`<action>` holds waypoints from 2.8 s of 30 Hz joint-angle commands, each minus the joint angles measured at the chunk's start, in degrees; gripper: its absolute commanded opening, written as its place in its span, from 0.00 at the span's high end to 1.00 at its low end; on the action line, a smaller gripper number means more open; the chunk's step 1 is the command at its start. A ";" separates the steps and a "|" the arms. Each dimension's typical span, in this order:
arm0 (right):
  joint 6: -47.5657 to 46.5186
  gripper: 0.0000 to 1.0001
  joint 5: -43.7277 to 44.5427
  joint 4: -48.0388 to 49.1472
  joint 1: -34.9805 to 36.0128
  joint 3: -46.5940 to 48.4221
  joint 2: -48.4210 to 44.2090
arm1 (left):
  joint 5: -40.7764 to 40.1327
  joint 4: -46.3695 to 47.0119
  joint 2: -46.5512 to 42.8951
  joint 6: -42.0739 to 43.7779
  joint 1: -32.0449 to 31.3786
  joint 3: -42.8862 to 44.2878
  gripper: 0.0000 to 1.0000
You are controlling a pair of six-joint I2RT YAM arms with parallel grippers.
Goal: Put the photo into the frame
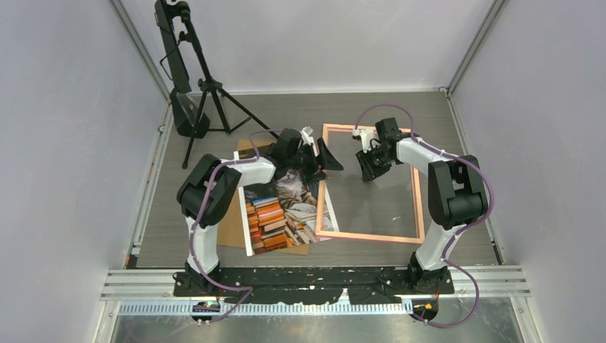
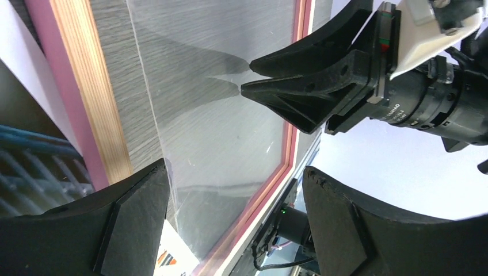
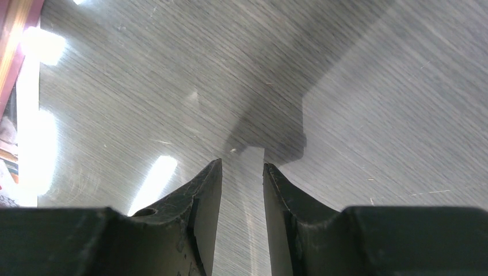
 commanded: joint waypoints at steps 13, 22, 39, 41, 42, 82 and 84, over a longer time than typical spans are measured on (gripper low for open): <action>-0.22 0.61 -0.25 0.14 0.38 1.78 0.59 | -1.34 -8.73 -7.98 7.94 3.49 -1.13 0.11; -0.01 0.58 -0.10 0.16 0.31 1.72 -0.59 | -0.60 -10.89 -11.85 12.14 4.84 -0.89 0.10; 0.69 0.17 3.33 0.78 0.39 0.16 -14.01 | 7.01 -23.11 -24.37 33.61 13.56 -1.62 0.00; 0.63 0.11 3.53 1.17 0.41 -0.76 -16.47 | 5.72 -27.03 -27.30 39.54 14.44 -2.17 0.00; 0.62 0.10 3.55 1.65 0.40 -1.50 -18.10 | 4.59 -29.15 -28.78 42.32 14.83 -2.57 0.00; -8.36 0.13 18.37 18.88 33.06 -2.27 -1.93 | -7.57 -53.53 -39.54 73.77 29.09 -14.71 0.02; -8.85 0.13 19.19 18.80 33.03 -3.08 -2.54 | -7.57 -53.39 -38.75 73.11 29.09 -14.87 0.03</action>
